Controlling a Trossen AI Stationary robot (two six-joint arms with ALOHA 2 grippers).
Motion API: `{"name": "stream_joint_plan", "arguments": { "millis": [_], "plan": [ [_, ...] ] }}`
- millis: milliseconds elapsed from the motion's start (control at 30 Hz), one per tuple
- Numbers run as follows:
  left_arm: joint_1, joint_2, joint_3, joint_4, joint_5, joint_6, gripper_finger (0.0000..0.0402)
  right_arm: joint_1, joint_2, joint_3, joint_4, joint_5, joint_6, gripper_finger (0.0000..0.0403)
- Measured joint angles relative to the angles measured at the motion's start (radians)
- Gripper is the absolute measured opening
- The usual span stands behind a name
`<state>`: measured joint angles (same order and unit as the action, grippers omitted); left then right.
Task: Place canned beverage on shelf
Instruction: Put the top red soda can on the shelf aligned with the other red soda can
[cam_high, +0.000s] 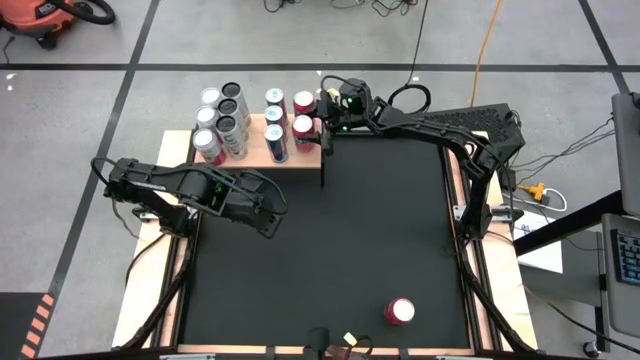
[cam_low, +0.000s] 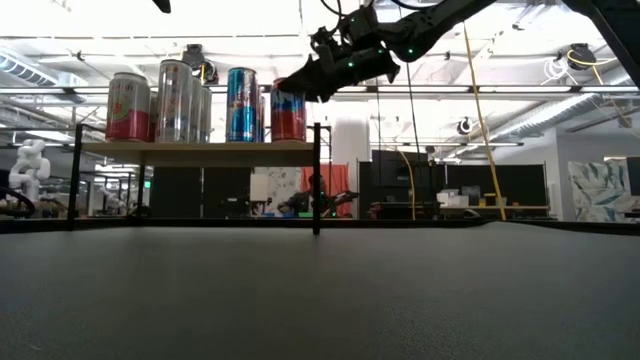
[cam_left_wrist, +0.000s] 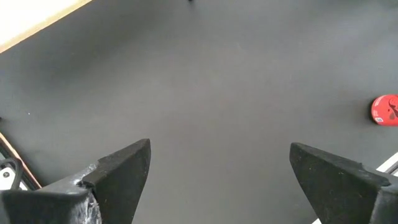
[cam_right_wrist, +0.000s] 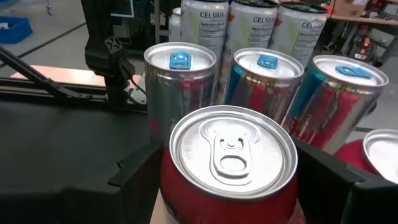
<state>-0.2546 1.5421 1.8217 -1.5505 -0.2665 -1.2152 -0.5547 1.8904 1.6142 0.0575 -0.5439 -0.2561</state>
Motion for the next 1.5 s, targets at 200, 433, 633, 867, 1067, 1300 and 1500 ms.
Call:
{"name": "stream_joint_plan", "arguments": {
  "millis": [200, 433, 633, 867, 1067, 1300, 1500],
  "plan": [
    [0.000, 0.000, 0.000, 0.000, 0.000, 0.000, 0.0384, -0.001, -0.001, 0.000, -0.041, -0.002, -0.023, 0.0279],
    [0.000, 0.000, 0.000, 0.000, 0.000, 0.000, 0.0384, -0.001, -0.001, 0.000, -0.047, -0.003, -0.037, 0.0279],
    [0.000, 0.000, 0.000, -0.001, 0.000, -0.003, 0.0384, -0.003, -0.001, 0.000, -0.047, -0.006, -0.052, 0.0279],
    [0.000, 0.000, 0.000, 0.007, 0.005, -0.010, 0.0384, -0.004, -0.001, 0.000, -0.045, -0.006, -0.047, 0.0285],
    [0.000, 0.000, 0.000, 0.028, 0.005, -0.010, 0.0384, -0.004, -0.001, 0.000, -0.024, -0.006, -0.028, 0.0323],
    [0.000, 0.000, 0.000, 0.031, 0.004, -0.010, 0.0384, -0.004, -0.003, 0.000, -0.002, -0.006, -0.025, 0.0333],
    [0.000, 0.000, 0.000, 0.031, 0.003, -0.010, 0.0384, -0.004, -0.011, 0.000, 0.046, 0.001, -0.006, 0.0333]
  ]
}}
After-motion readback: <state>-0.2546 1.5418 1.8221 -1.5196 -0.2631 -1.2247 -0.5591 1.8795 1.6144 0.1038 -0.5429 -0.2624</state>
